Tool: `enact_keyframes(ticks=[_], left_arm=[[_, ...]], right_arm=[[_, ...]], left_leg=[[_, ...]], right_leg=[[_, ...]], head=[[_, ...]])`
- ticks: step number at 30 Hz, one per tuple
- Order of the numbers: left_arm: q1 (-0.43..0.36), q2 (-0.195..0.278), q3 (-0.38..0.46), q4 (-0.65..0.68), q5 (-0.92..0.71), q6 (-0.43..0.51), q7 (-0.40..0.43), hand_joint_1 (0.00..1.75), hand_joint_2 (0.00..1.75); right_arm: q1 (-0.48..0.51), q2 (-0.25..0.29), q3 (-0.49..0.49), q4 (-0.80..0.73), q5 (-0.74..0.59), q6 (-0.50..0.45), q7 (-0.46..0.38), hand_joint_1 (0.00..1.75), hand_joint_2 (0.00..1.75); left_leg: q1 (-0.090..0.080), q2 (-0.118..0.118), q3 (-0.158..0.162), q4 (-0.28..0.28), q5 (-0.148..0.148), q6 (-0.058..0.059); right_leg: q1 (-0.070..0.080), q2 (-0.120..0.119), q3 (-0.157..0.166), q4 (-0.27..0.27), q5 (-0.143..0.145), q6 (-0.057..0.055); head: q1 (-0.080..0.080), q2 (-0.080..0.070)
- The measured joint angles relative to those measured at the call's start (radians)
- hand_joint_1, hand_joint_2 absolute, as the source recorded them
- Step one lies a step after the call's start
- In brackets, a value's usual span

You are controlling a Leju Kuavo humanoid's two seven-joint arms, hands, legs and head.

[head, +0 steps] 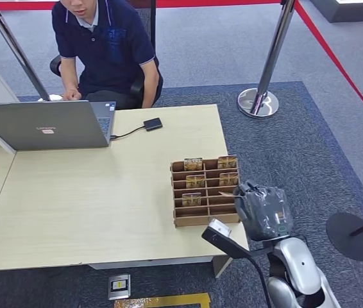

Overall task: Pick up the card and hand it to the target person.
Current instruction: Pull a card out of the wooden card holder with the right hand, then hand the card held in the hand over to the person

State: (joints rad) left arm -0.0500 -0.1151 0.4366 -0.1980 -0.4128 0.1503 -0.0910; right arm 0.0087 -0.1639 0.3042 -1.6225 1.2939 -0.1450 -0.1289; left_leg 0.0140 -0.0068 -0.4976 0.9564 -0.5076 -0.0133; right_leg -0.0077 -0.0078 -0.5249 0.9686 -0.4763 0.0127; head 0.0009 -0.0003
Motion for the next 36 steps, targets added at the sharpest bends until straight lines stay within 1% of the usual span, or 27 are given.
enact_keyframes(ticks=[4, 7, 9, 11, 15, 19, 23, 26, 29, 36], left_arm=[[-0.001, -0.007, 0.006, 0.0, -0.013, -0.001, 0.0, 0.0, 1.75], [-0.005, -0.015, 0.007, 0.0, -0.029, -0.006, 0.001, 0.0, 1.75], [-0.01, -0.02, 0.007, 0.0, -0.04, -0.008, 0.002, 0.0, 1.75], [-0.014, -0.026, 0.008, 0.0, -0.051, -0.011, 0.001, 0.0, 1.75], [-0.018, -0.032, 0.009, 0.0, -0.078, -0.015, -0.002, 0.0, 1.75], [-0.02, -0.033, 0.009, 0.0, -0.102, -0.018, 0.001, 0.0, 1.75], [-0.02, -0.034, 0.008, 0.0, -0.117, -0.021, 0.014, 0.0, 1.75], [-0.02, -0.034, 0.008, 0.0, -0.125, -0.024, 0.02, 0.0, 1.75], [-0.02, -0.034, 0.008, 0.0, -0.129, -0.025, 0.023, 0.0, 1.75], [-0.02, -0.034, 0.009, 0.0, -0.141, -0.028, 0.024, 0.0, 1.75]], right_arm=[[-0.032, -0.016, 0.011, -0.093, -0.007, -0.003, -0.035, 1.75, 1.75], [-0.111, -0.004, 0.048, -0.091, -0.016, -0.023, -0.038, 1.75, 1.75], [-0.192, 0.026, 0.084, -0.05, -0.031, -0.037, -0.031, 1.75, 1.75], [-0.277, 0.068, 0.123, 0.015, -0.05, -0.044, -0.021, 1.75, 1.75], [-0.437, 0.177, 0.186, 0.173, -0.06, -0.046, 0.014, 1.75, 1.75], [-0.57, 0.286, 0.21, 0.334, -0.046, -0.053, 0.045, 1.75, 1.75], [-0.666, 0.362, 0.216, 0.468, -0.033, -0.059, 0.062, 1.75, 1.75], [-0.723, 0.4, 0.216, 0.561, -0.033, -0.071, 0.069, 1.75, 1.75], [-0.766, 0.427, 0.216, 0.651, -0.036, -0.087, 0.07, 1.75, 1.75], [-0.829, 0.47, 0.213, 0.838, -0.047, -0.109, 0.07, 1.75, 1.75]], left_leg=[[0.0, 0.0, 0.0, 0.0, 0.0, 0.0], [0.0, 0.0, 0.0, 0.0, 0.001, -0.001], [0.0, 0.001, 0.0, 0.0, 0.002, -0.001], [0.0, 0.001, 0.0, 0.0, 0.004, -0.001], [0.0, 0.001, -0.001, 0.0, 0.006, -0.003], [0.001, 0.0, -0.001, 0.0, 0.006, -0.004], [0.001, 0.0, -0.001, 0.0, 0.006, -0.004], [0.001, 0.0, -0.001, 0.0, 0.006, -0.004], [0.001, 0.0, -0.001, 0.0, 0.006, -0.004], [0.001, 0.0, -0.001, 0.0, 0.006, -0.004]], right_leg=[[0.0, 0.0, 0.0, 0.0, 0.0, 0.0], [0.0, 0.0, 0.0, 0.001, 0.001, 0.0], [0.0, 0.0, 0.0, 0.002, 0.002, -0.001], [0.0, 0.0, 0.0, 0.002, 0.003, -0.002], [0.0, 0.0, -0.002, 0.004, 0.003, -0.003], [0.001, 0.0, -0.003, 0.005, 0.003, -0.003], [0.001, 0.0, -0.003, 0.006, 0.003, -0.003], [0.001, 0.0, -0.003, 0.005, 0.003, -0.003], [0.0, 0.0, -0.003, 0.005, 0.003, -0.003], [0.001, 0.0, -0.003, 0.005, 0.003, -0.003]], head=[[0.0, 0.0], [0.0, 0.0], [0.0, 0.0], [0.0, 0.0], [0.0, 0.0], [0.0, 0.0], [0.0, 0.0], [0.0, 0.0], [0.0, 0.0], [0.0, 0.0]])
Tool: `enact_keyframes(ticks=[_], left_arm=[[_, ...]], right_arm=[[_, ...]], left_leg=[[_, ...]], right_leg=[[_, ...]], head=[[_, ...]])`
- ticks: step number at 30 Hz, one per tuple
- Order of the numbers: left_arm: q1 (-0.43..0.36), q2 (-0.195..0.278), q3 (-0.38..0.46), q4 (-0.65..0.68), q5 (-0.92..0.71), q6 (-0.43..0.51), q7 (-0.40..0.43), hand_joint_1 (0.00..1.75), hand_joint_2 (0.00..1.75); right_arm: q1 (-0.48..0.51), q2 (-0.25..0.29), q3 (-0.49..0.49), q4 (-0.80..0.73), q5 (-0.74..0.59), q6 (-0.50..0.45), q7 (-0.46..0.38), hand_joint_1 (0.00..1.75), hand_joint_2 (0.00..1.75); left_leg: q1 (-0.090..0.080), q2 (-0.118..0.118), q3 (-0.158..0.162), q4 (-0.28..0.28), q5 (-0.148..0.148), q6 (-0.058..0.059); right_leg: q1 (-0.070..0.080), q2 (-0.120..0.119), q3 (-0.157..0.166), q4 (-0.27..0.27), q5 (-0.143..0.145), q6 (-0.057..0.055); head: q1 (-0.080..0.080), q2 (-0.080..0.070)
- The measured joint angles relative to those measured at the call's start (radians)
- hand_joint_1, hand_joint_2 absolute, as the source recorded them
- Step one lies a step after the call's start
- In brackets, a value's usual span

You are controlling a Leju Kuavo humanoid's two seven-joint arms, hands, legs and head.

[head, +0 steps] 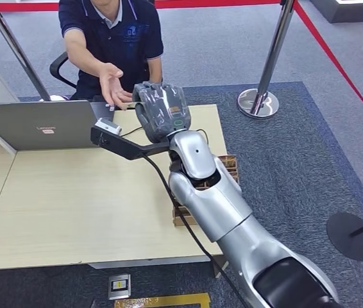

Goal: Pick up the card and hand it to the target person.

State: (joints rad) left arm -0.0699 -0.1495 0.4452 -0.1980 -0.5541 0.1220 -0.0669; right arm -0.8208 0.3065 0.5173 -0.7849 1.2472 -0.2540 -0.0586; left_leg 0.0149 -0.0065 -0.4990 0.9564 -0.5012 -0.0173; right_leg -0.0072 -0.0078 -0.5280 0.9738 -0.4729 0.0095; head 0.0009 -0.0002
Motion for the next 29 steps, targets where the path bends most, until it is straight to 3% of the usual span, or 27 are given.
enact_keyframes(ticks=[6, 14, 18, 24, 29], left_arm=[[0.0, 0.0, 0.0, 0.0, -0.011, -0.003, -0.003, 0.0, 1.75], [0.0, -0.001, 0.012, 0.0, -0.014, 0.001, -0.017, 0.0, 1.75], [0.0, -0.002, 0.02, 0.0, -0.007, 0.003, -0.009, 0.0, 1.75], [0.002, -0.007, 0.048, 0.0, 0.009, 0.014, 0.01, 0.0, 1.75], [0.004, -0.014, 0.074, 0.0, 0.021, 0.023, 0.01, 0.0, 1.75]], right_arm=[[-0.041, 0.016, 0.017, 0.112, -0.076, -0.008, 0.024, 1.75, 1.75], [-0.092, 0.017, 0.142, 0.173, -0.228, -0.028, 0.083, 1.75, 1.75], [-0.105, 0.016, 0.195, 0.193, -0.304, -0.038, 0.077, 0.0, 1.75], [-0.103, 0.016, 0.208, 0.2, -0.476, -0.087, -0.027, 0.0, 1.75], [-0.007, 0.004, 0.151, 0.051, -0.448, -0.119, -0.088, 0.0, 1.75]], left_leg=[[0.0, 0.0, 0.0, 0.0, 0.0, 0.0], [0.0, 0.0, 0.0, 0.0, 0.0, 0.0], [0.0, 0.0, 0.0, 0.0, 0.0, 0.0], [0.0, 0.0, 0.0, 0.0, 0.0, 0.0], [0.0, 0.0, 0.0, 0.0, 0.0, 0.0]], right_leg=[[0.0, 0.0, 0.0, 0.0, 0.0, 0.0], [0.0, 0.0, 0.0, 0.0, 0.0, 0.0], [0.0, 0.0, 0.0, 0.0, 0.0, 0.0], [0.0, 0.0, 0.0, 0.0, 0.0, 0.0], [0.0, 0.0, -0.001, -0.001, 0.0, 0.0]], head=[[0.0, 0.0], [0.0, 0.0], [0.0, 0.0], [0.0, 0.0], [0.0, 0.0]])
